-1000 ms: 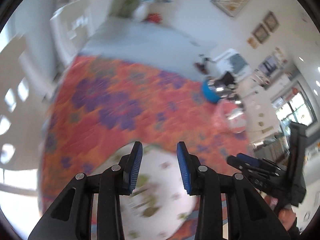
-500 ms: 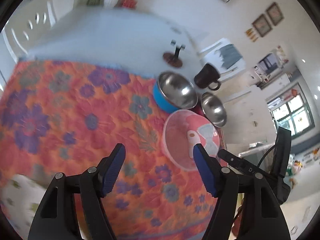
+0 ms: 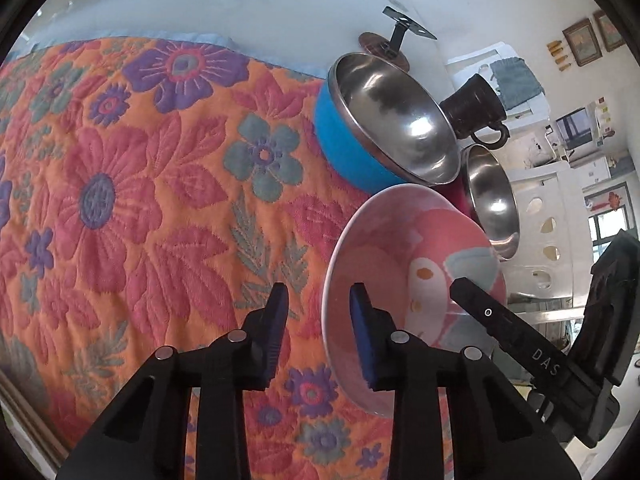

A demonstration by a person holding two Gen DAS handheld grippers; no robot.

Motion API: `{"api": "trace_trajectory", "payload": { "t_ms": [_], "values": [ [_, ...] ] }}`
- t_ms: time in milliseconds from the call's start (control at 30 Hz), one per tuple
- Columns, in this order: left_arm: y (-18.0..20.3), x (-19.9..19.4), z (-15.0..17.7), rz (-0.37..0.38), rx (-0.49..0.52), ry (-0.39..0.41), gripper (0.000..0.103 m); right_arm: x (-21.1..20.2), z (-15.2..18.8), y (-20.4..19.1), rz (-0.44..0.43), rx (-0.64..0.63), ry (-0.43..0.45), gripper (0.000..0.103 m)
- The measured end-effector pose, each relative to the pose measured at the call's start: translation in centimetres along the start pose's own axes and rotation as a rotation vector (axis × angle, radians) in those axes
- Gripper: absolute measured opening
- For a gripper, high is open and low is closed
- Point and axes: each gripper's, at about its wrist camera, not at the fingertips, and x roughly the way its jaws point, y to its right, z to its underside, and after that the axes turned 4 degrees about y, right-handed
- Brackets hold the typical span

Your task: Organize plates and bowls

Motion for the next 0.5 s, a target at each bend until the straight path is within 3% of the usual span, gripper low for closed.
{"api": "trace_trajectory", "payload": {
  "t_ms": [233,300,367,467,500],
  "values": [
    [0.2,-0.1,0.0,0.021,0.016,0.009,0.027,0.4,0.7,-1.0,0.037,-0.045,0.006,0.050],
    [0.4,0.5,-0.2,0.008,0.027,0.007,0.027,0.5,0.9,-1.0,0.037,-0.039,0.004,0.040],
    [0.6,1.1,-0.3,0.001,0.031,0.000,0.009,0.7,1.0,-1.2,0.035,-0.036,0.004,0.027],
    [0.8,0.9,-0.1,0.021,0.044,0.006,0.008,0.6,1.2,-1.6,-0.003,-0.038,0.004,0.008],
    [0.9,0.7,0.0,0.015,0.050,0.011,0.008,0.5,1.4,-2.0,0.001,-0.052,0.008,0.008]
  ]
}}
